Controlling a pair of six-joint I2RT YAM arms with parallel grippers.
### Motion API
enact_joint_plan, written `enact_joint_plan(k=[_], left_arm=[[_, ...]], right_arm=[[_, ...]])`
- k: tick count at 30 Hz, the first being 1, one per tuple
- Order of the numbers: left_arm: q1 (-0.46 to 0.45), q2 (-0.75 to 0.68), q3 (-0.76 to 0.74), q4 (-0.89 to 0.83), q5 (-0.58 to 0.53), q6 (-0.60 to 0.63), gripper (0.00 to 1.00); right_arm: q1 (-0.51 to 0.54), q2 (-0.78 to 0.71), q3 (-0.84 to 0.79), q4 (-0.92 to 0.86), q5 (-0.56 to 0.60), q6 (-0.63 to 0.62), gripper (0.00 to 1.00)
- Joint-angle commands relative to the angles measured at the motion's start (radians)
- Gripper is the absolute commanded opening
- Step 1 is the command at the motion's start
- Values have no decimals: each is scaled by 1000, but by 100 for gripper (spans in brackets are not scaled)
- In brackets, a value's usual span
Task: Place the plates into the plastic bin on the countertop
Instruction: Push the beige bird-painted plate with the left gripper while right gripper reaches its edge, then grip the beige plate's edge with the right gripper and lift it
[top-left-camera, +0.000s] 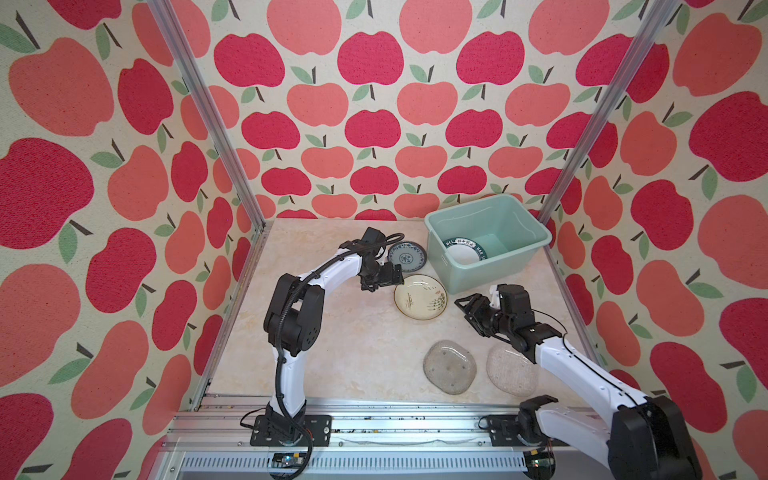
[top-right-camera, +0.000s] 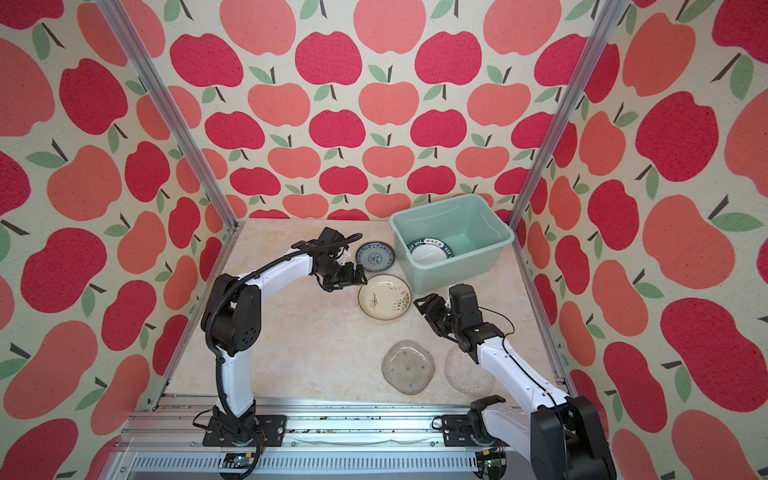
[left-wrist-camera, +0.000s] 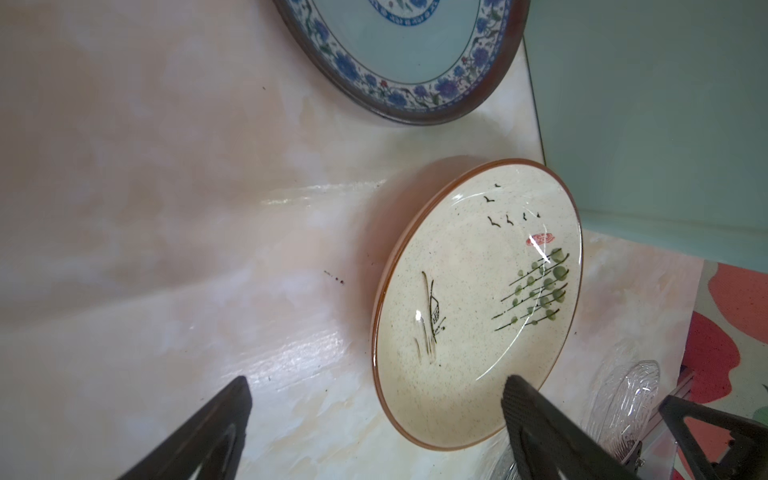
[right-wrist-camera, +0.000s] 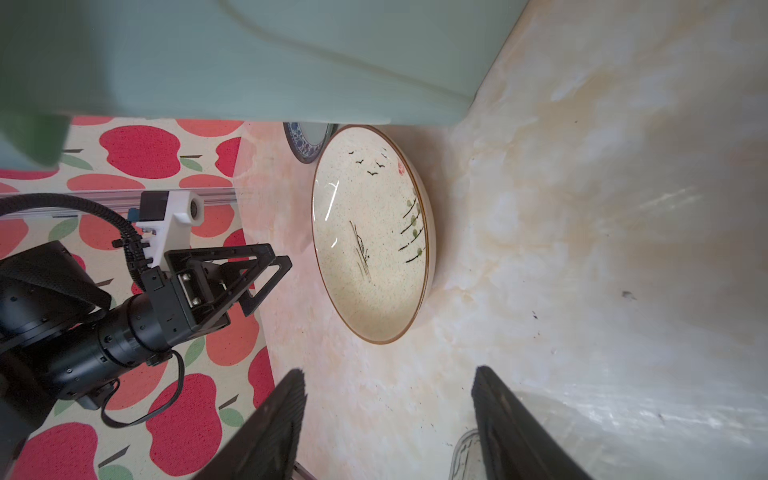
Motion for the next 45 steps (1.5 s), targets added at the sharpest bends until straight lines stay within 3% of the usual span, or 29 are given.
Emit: enact_joint_plan(k=[1, 14, 29, 33, 45], left_arm=[[-3, 39, 48, 41, 73, 24, 96], [8, 130, 75, 158, 189, 0, 90], [-20, 153, 58, 205, 352, 22, 79], [-36, 151, 50, 197, 364, 20, 71], [-62, 154, 47, 194, 365, 9, 67]], right_arm=[[34, 82, -29, 191, 45, 113, 67], [73, 369, -50, 526, 57, 283, 66], [61, 512, -19, 581, -47, 331, 64], [55, 560, -32, 653, -70, 369, 60], [53, 498, -25, 586, -68, 328, 41]])
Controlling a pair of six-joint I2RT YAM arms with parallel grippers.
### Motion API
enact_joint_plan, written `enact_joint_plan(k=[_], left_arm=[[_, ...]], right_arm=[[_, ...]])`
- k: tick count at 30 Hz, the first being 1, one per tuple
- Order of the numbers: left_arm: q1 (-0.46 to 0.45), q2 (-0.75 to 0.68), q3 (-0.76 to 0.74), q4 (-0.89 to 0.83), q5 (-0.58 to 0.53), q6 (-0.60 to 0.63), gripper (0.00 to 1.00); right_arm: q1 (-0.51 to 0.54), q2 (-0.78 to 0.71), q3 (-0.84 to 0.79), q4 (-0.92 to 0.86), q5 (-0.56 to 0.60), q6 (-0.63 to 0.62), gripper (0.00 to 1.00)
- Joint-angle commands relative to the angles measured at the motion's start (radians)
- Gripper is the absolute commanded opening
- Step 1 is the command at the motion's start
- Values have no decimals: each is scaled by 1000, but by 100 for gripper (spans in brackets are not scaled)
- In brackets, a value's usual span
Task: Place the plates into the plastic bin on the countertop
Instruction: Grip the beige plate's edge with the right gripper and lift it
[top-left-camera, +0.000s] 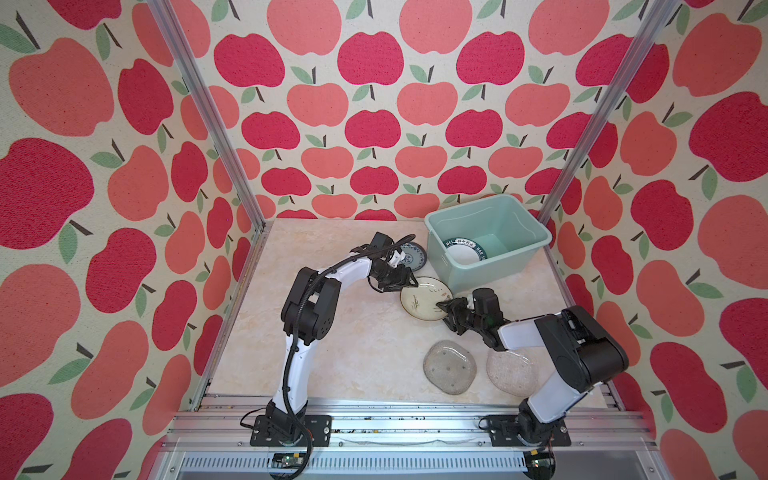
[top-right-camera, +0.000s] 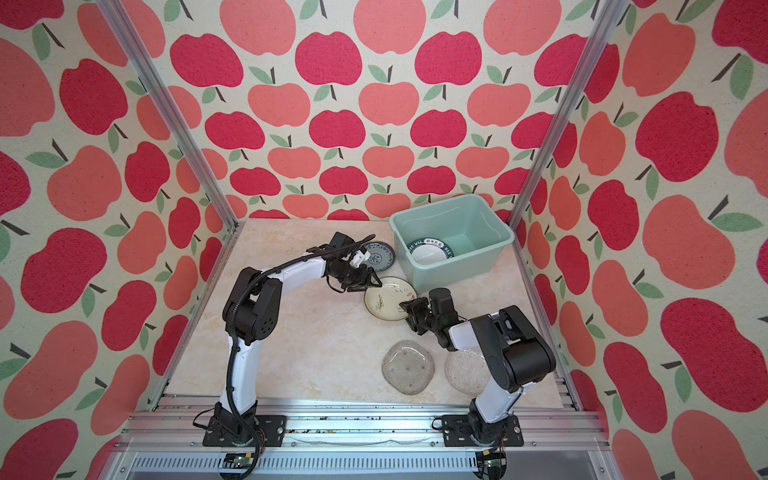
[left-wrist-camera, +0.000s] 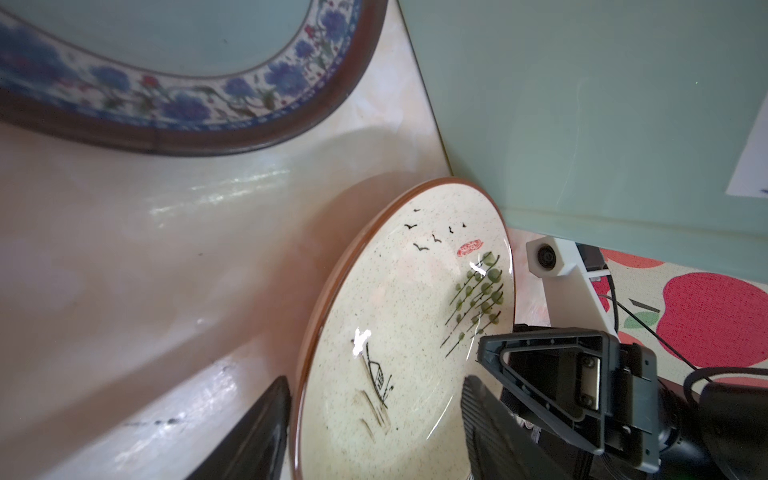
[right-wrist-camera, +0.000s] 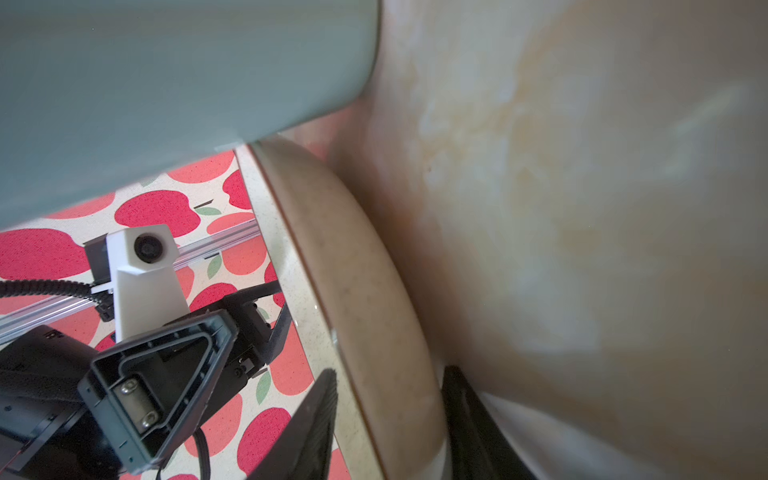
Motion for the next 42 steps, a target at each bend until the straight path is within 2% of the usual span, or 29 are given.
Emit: enact_joint_plan(k=[1, 9, 16, 24, 29, 34, 37, 42], left_arm=[[-37, 7, 1, 8, 74, 6, 67], [-45, -8, -1, -16, 65, 15, 67], [-61, -42, -25, -8, 52, 7, 67], [-59, -174, -141, 96, 27, -97, 69], [-43, -305, -194, 109, -29, -136, 73], [-34, -469, -196, 79, -155, -142, 83], [-35, -560, -165, 37, -246, -133, 88], [-35, -688, -110, -46, -351, -134, 92]], right_arm=[[2, -52, 11, -55, 3, -37, 39], [6, -114, 31, -169, 24, -79, 22], [13, -175, 52, -277, 30, -111, 12], [17, -383, 62, -510, 16, -202, 4], [0, -539, 115, -727, 34, -324, 0], [-27, -608, 218, -909, -21, -471, 0], [-33, -623, 324, -1040, -56, -598, 0], [-60, -594, 588, -1259, -122, -898, 0]])
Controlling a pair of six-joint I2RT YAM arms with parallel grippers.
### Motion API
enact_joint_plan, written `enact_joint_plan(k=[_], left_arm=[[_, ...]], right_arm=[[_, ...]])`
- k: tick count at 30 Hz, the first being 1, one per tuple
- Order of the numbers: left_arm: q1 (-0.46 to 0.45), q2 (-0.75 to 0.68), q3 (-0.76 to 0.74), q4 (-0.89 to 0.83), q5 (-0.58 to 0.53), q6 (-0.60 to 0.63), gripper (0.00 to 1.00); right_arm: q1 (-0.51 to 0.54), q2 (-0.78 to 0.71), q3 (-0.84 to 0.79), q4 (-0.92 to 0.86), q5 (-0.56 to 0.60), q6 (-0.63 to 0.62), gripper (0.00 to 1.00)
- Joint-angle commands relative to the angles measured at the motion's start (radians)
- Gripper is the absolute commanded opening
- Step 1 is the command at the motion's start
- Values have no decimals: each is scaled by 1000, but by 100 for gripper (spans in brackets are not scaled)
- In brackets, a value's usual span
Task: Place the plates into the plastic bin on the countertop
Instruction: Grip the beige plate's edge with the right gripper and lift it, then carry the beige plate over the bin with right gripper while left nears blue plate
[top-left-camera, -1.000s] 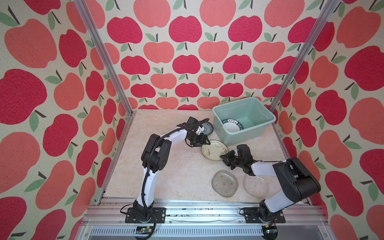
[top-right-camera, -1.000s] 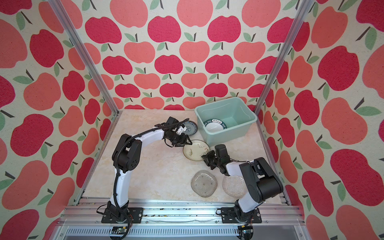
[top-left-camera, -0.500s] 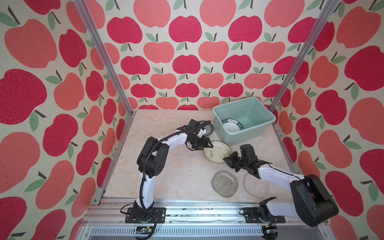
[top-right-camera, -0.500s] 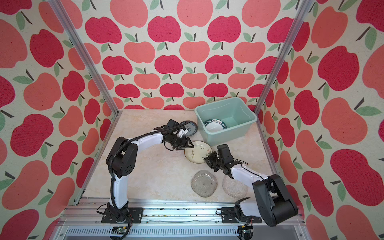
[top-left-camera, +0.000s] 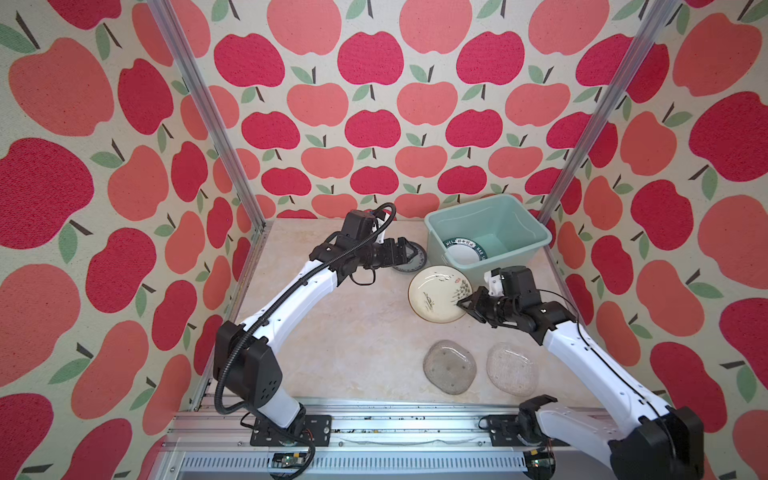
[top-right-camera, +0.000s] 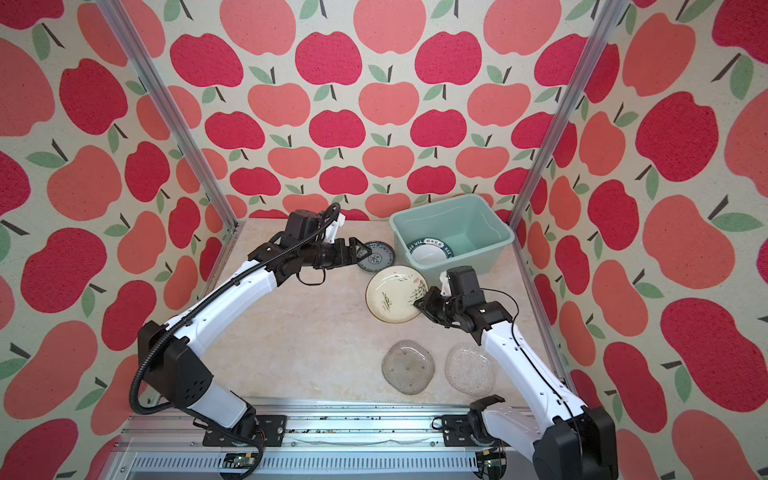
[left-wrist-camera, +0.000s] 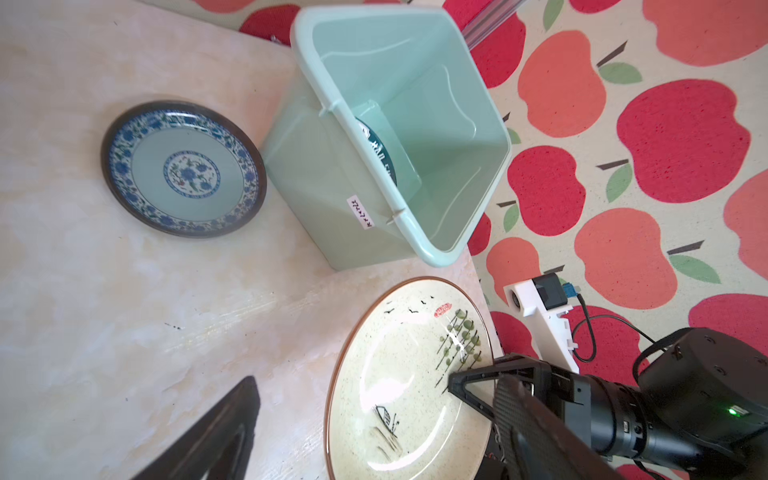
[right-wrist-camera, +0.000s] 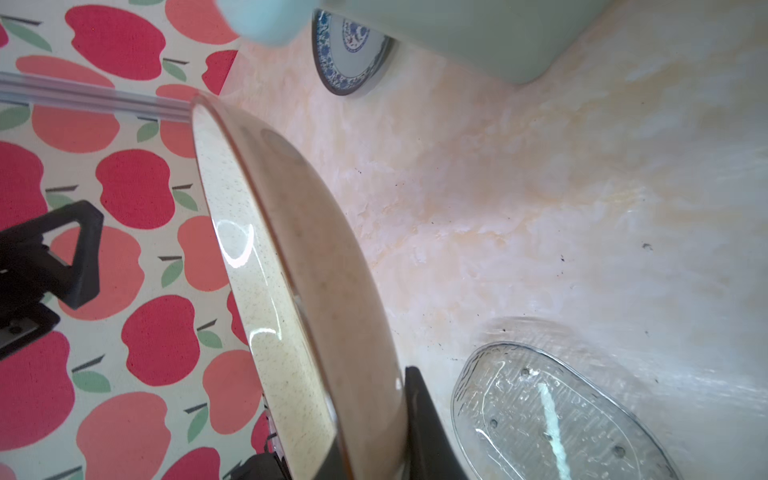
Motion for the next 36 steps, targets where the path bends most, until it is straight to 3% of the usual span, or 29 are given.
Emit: enact_joint_plan(k=[1, 9, 17, 21, 29, 36], left_arm=[[2, -77, 40, -82, -117, -1, 92], [1, -175, 45, -182, -170, -3, 92], [-3, -131, 122, -294, -181, 72, 92], [-4, -90, 143, -304, -166, 58, 92], [-12, 0, 219, -391, -161, 74, 92], [-12, 112, 324, -448, -143, 75, 91]], right_arm=[[-28, 0, 223, -133, -105, -293, 0], [-173, 229, 650, -284, -153, -573, 0], [-387, 466, 867, -242, -167, -632, 0], [-455, 570, 908, -150, -148, -600, 0], [-468, 796, 1066, -160, -61, -693, 0], [-460, 940, 1143, -195, -81, -812, 0]])
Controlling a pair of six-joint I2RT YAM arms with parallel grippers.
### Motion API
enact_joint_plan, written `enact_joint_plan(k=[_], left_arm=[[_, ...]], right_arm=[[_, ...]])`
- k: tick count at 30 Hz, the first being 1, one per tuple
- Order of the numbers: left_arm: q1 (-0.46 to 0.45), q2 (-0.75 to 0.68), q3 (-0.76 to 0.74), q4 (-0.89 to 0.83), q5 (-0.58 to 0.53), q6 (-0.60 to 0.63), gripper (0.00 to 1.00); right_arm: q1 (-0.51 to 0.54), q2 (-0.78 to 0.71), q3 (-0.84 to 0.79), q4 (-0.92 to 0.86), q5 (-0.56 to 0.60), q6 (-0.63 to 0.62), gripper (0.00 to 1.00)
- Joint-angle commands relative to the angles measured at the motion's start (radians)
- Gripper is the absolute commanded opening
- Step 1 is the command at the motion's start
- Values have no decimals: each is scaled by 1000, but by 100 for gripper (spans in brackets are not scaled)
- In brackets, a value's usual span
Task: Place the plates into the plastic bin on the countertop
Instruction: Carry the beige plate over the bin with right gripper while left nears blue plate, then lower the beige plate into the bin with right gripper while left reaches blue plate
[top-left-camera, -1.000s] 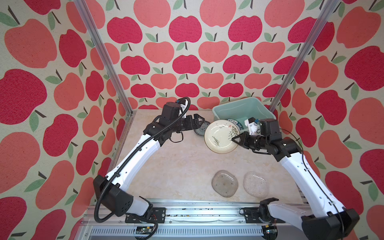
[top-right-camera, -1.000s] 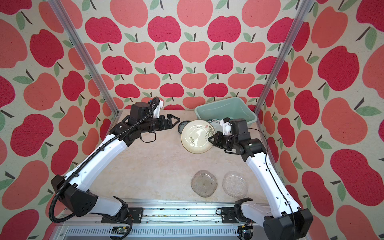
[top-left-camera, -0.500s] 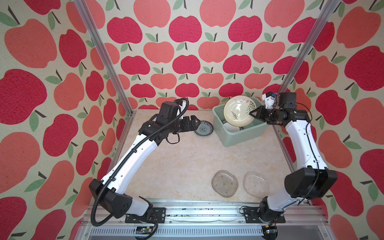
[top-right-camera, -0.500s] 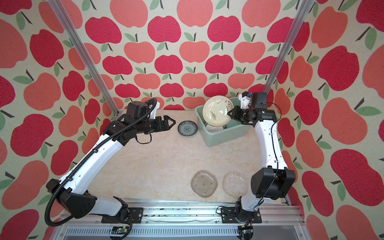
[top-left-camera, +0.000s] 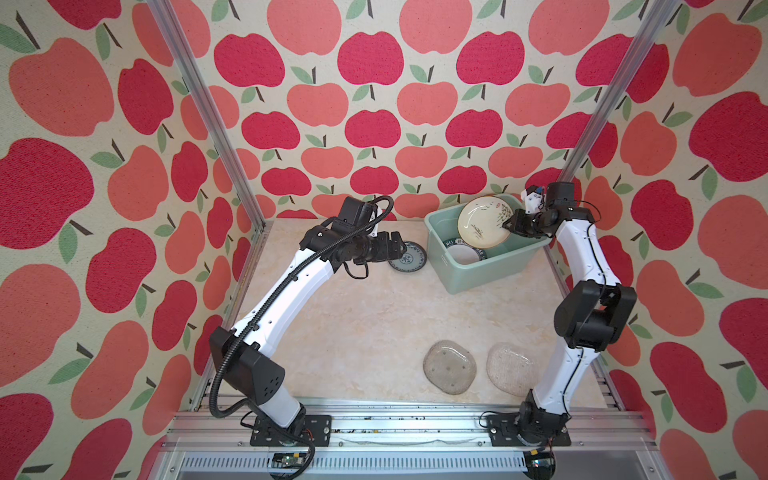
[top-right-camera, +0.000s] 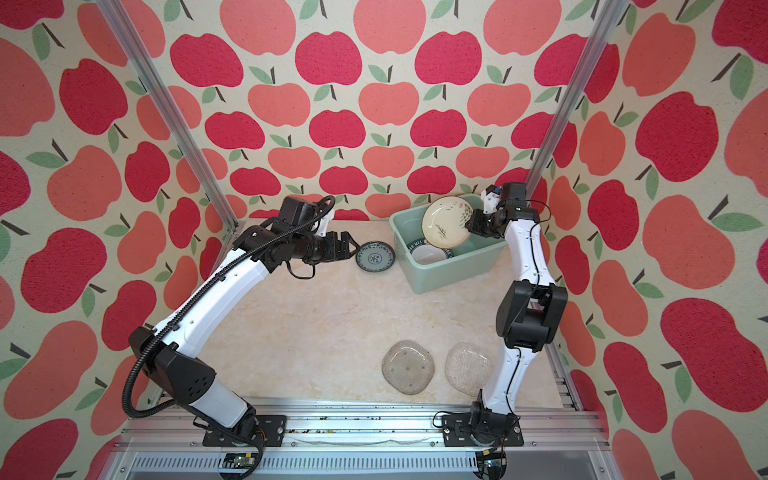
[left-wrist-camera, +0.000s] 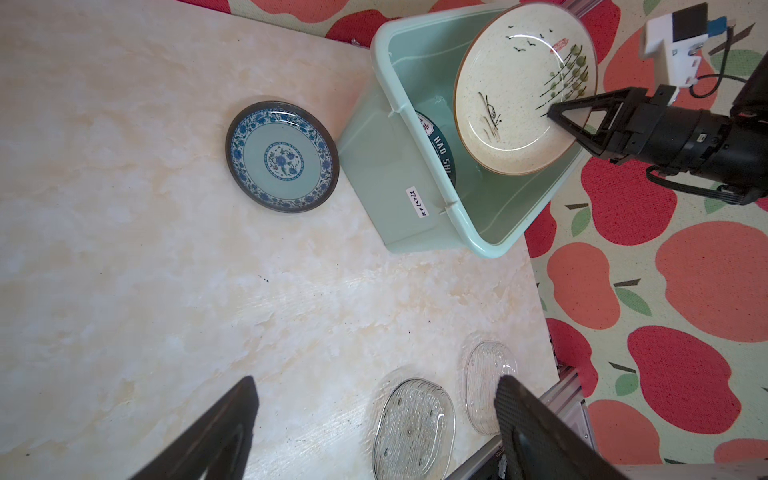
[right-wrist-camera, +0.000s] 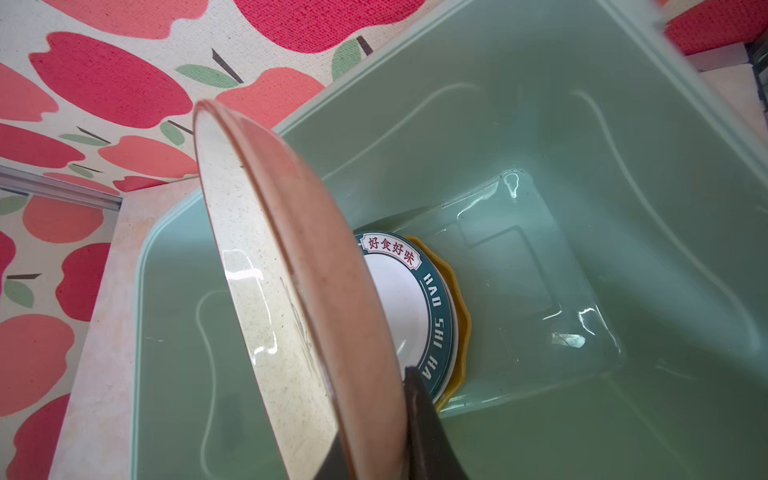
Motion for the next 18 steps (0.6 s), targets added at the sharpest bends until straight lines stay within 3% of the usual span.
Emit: enact_joint_plan(k=[1, 8, 18], left_arm=[[-4, 57, 70, -62, 17, 16, 91], [-17, 165, 189, -100, 16, 19, 91], [-36, 246, 264, -143, 14, 17, 91]], right_arm=[[18, 39, 85, 23, -54, -94, 0], [67, 182, 198, -83, -113, -226, 0], [89, 277, 231, -125, -113, -245, 0]])
